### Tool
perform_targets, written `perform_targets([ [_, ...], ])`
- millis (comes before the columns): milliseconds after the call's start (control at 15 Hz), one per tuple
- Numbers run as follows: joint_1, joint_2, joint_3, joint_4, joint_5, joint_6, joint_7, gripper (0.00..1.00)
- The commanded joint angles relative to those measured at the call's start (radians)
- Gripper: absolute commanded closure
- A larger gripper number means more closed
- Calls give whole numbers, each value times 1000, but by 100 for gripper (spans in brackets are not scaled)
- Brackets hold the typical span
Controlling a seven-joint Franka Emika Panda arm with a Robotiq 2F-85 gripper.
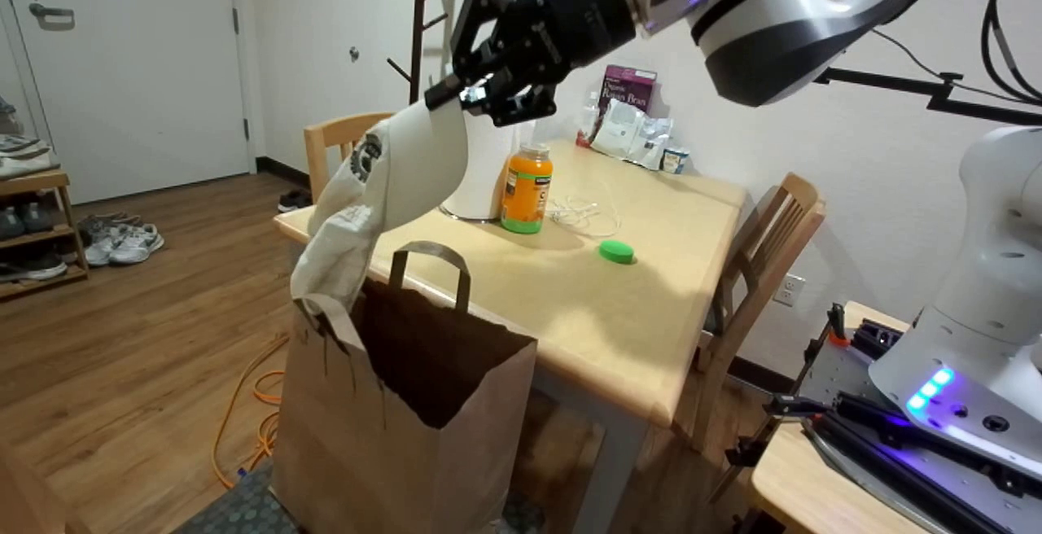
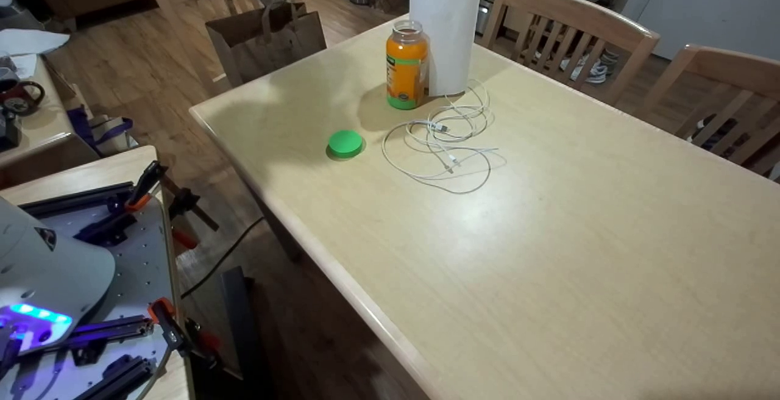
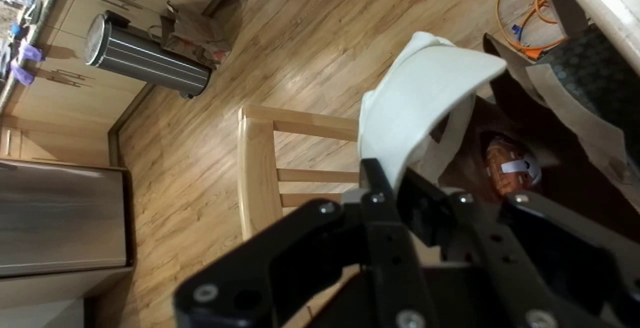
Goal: Put the cap in the bag
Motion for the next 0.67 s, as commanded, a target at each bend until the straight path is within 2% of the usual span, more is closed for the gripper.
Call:
perform_targets([
  [0, -19, -40, 79, 8, 274, -101, -248, 94],
  [200, -52, -41, 152, 5, 540, -210, -408, 94],
  [333, -59, -57, 161, -2, 717, -300, -505, 94],
  [400, -101, -58, 200, -2, 787, -341, -538, 94],
  [600, -159, -66, 216, -1, 945, -469, -617, 94],
])
